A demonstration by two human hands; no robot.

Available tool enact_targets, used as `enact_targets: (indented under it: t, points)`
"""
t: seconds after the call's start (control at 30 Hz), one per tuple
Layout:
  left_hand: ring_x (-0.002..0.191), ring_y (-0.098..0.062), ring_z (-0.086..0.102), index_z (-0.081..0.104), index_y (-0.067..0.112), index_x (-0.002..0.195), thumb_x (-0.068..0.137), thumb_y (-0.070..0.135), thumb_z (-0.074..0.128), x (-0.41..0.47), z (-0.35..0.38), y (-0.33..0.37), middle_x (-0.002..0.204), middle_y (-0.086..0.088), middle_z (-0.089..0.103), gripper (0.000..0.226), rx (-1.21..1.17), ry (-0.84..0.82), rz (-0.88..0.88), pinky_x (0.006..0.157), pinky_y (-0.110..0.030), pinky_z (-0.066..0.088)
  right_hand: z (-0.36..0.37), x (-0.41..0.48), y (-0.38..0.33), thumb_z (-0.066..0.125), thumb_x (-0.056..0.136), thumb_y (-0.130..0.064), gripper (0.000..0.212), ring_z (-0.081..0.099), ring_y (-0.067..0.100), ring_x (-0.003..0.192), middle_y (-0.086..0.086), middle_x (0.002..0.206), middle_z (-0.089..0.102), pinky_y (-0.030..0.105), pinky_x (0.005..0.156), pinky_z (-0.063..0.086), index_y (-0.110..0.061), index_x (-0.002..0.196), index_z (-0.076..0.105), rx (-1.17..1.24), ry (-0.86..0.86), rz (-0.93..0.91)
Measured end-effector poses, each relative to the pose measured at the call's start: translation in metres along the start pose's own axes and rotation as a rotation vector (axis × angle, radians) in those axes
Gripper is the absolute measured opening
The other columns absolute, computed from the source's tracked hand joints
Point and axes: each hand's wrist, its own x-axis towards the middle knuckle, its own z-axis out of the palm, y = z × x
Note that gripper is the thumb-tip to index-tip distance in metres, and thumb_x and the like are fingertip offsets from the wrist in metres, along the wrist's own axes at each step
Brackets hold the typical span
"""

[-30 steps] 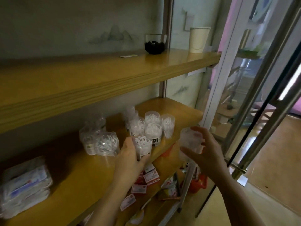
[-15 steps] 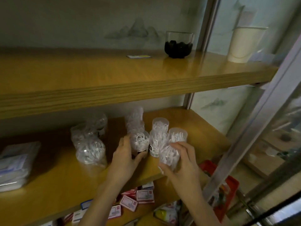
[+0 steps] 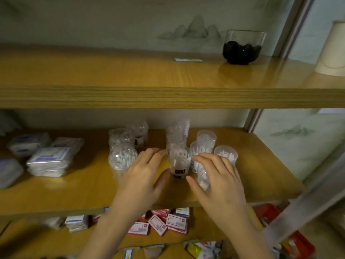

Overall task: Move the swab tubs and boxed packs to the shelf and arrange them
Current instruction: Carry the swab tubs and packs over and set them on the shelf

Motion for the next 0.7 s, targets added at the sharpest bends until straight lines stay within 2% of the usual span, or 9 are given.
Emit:
enact_targets:
  t: [0.1,0.17,0.27,0.5,0.7]
  points:
    - [0.094,-0.016,0.061,0.059,0.020,0.111,0.084,0.042,0.041,-0.017,-0.028,-0.012,0.103,0.005,0.063,0.039,0.146,0.003,-0.015,0.070,-0.026,0.051,-0.008,0.013,-0.023,0.051,0.086,-0.049,0.039,0.045,0.004,0.116,-0.018,0.123,0.051,0.027,0.093,0.042,-0.036,0.123,0.048,0.096,-0.202,-0.142]
    - [0.090,-0.018,0.061,0.059,0.020,0.106,0.084,0.041,0.045,-0.030,-0.042,-0.025,0.099,0.005,0.063,0.033,0.186,0.016,-0.057,0.069,-0.031,0.052,-0.006,0.020,-0.040,0.049,0.087,-0.049,0.038,0.043,0.003,0.118,-0.020,0.125,0.047,0.025,0.092,0.042,-0.038,0.124,0.046,0.131,-0.250,-0.238]
    - [0.089,-0.019,0.061,0.061,0.019,0.105,0.084,0.041,0.047,-0.058,-0.064,-0.052,0.096,0.005,0.063,0.033,0.285,0.049,-0.184,0.067,-0.030,0.051,0.007,0.029,-0.073,0.046,0.088,-0.048,0.037,0.040,0.002,0.118,-0.022,0.125,0.043,0.022,0.087,0.040,-0.038,0.124,0.043,0.177,-0.339,-0.382]
    - [0.088,-0.021,0.064,0.064,0.016,0.105,0.082,0.045,0.042,-0.136,-0.120,-0.099,0.094,0.002,0.066,0.043,0.475,0.079,-0.509,0.065,-0.029,0.053,0.041,0.036,-0.158,0.043,0.090,-0.049,0.040,0.038,0.002,0.121,-0.023,0.127,0.040,0.024,0.093,0.038,-0.041,0.128,0.036,0.286,-0.461,-0.662]
    - [0.089,-0.021,0.064,0.063,0.017,0.104,0.082,0.049,0.037,-0.201,-0.164,-0.140,0.095,0.002,0.067,0.047,0.545,0.078,-0.692,0.065,-0.030,0.053,0.062,0.027,-0.241,0.046,0.090,-0.047,0.041,0.037,0.003,0.122,-0.020,0.129,0.041,0.023,0.093,0.036,-0.039,0.129,0.037,0.351,-0.516,-0.797]
